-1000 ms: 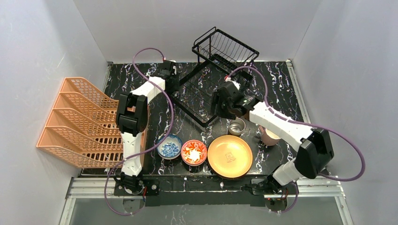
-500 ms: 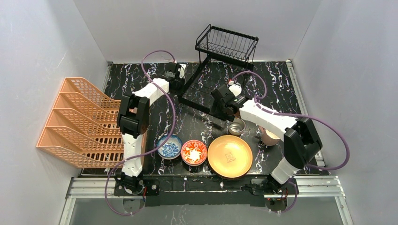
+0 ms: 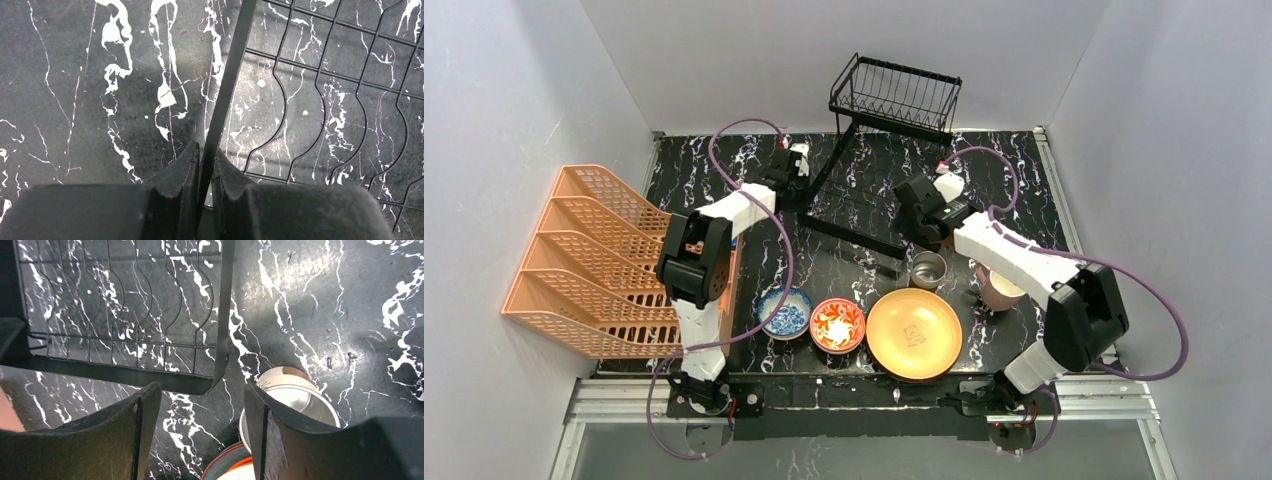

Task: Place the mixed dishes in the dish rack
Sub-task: Move the dish rack to the center of the board.

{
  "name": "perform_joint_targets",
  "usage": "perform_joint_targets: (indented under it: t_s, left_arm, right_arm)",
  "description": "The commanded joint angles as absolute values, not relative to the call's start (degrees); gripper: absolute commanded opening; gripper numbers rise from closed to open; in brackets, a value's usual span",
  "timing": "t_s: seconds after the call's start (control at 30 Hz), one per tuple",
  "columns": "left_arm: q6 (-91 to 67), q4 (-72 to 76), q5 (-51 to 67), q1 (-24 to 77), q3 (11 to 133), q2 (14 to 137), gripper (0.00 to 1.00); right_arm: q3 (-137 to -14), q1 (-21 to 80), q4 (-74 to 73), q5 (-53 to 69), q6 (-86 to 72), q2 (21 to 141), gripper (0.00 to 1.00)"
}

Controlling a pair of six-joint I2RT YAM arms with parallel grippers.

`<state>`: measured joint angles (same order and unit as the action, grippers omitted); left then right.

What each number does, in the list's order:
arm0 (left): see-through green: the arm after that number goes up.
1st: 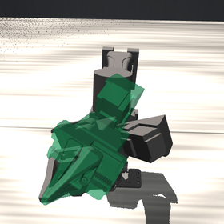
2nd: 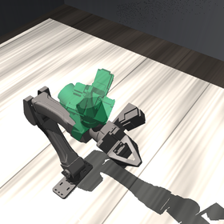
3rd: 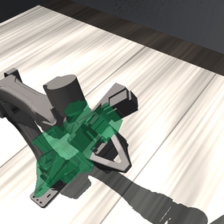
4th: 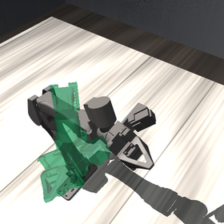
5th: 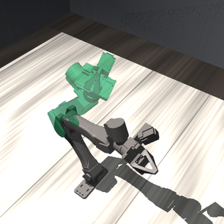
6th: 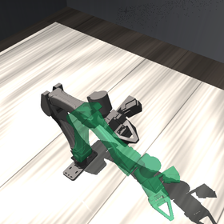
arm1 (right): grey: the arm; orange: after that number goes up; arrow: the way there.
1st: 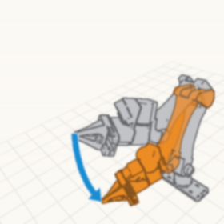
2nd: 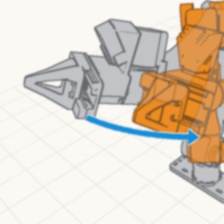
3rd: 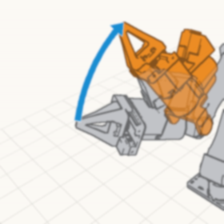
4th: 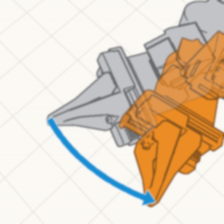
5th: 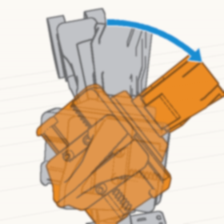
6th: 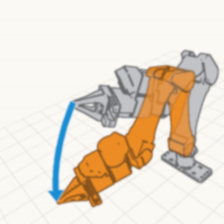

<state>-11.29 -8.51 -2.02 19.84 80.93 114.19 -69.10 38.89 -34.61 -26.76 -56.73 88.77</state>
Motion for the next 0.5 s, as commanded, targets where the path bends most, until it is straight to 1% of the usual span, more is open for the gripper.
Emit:
perform_joint_targets:
  t_s: [0.0, 0.2, 0.47]
  left_arm:
    - [-16.9, -6.5, -12.7, 17.6, 77.2, 103.9, 0.00]
    - [-18.9, -4.2, -16.4, 17.6, 71.3, 98.7, 0.00]
    - [-20.8, -5.1, -17.6, 17.6, 67.7, 94.6, 0.00]
  right_arm:
    - [-68.1, 37.5, -34.1, -29.5, -56.0, 85.0, 0.70]
    - [-67.7, 36.6, -32.7, -28.0, -55.1, 85.5, 0.70]
    - [-68.1, 36.0, -28.6, -25.0, -51.1, 88.0, 0.70]
